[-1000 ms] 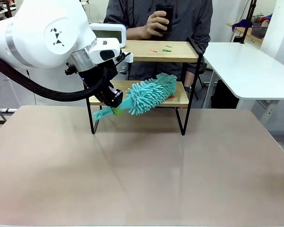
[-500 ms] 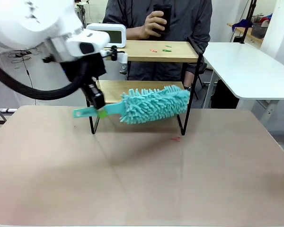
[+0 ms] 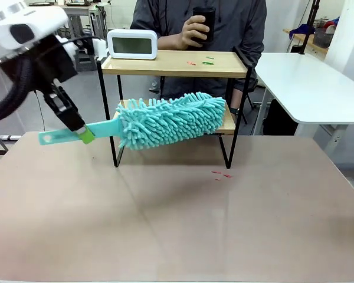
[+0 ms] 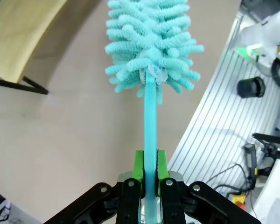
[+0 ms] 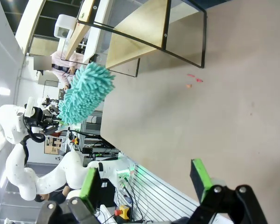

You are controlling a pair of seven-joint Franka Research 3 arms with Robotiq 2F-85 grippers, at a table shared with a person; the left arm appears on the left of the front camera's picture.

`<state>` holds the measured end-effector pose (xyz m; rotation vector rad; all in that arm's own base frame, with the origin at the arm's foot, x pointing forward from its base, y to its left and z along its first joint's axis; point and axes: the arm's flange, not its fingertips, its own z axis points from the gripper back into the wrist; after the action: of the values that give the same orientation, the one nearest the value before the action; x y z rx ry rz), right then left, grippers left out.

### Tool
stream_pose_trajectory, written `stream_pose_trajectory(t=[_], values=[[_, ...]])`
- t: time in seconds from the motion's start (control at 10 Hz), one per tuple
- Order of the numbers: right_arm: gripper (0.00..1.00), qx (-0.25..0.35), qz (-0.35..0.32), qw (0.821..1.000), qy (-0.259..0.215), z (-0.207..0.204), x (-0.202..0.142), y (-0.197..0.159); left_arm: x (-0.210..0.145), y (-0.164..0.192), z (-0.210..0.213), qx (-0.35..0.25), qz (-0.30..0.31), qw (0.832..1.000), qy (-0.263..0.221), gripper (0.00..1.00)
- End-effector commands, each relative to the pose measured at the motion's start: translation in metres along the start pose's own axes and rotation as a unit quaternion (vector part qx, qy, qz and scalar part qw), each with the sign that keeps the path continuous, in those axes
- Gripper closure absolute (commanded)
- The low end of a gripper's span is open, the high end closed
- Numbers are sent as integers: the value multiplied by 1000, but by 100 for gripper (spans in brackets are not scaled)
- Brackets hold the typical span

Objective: Clean the shelf.
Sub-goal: Clean the specific tier of the Shelf with the Duster once objects are removed.

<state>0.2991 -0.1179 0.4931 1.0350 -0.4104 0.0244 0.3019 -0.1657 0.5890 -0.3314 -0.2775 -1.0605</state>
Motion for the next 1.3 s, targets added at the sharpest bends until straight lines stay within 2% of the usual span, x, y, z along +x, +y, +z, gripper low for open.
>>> stream_pose_trajectory(t=[0.0,0.2,0.3,0.4,0.5,0.6,0.7,0.8,0.9,1.0,1.2], values=[[0,10,13,1000,-8,-2,1,0,-37,-4,44,-26,-42,998,-30,88],[0,10,13,1000,-8,-2,1,0,-105,-11,111,-46,-60,987,-141,88],[0,10,13,1000,-8,-2,1,0,-137,-12,134,-43,-45,976,-207,88],[0,10,13,1000,-8,-2,1,0,-164,-7,151,-33,1,961,-275,88],[0,10,13,1000,-8,-2,1,0,-186,4,162,-4,87,944,-319,88],[0,10,13,1000,-8,-2,1,0,-205,22,168,39,196,916,-348,88],[0,10,13,1000,-8,-2,1,0,-221,38,168,44,262,899,-349,88],[0,10,13,1000,-8,-2,1,0,-235,55,163,69,350,873,-333,88],[0,10,13,1000,-8,-2,1,0,-250,73,155,74,419,854,-301,88],[0,10,13,1000,-8,-2,1,0,-258,87,146,77,464,841,-267,88],[0,10,13,1000,-8,-2,1,0,-255,114,118,49,468,861,-195,88]])
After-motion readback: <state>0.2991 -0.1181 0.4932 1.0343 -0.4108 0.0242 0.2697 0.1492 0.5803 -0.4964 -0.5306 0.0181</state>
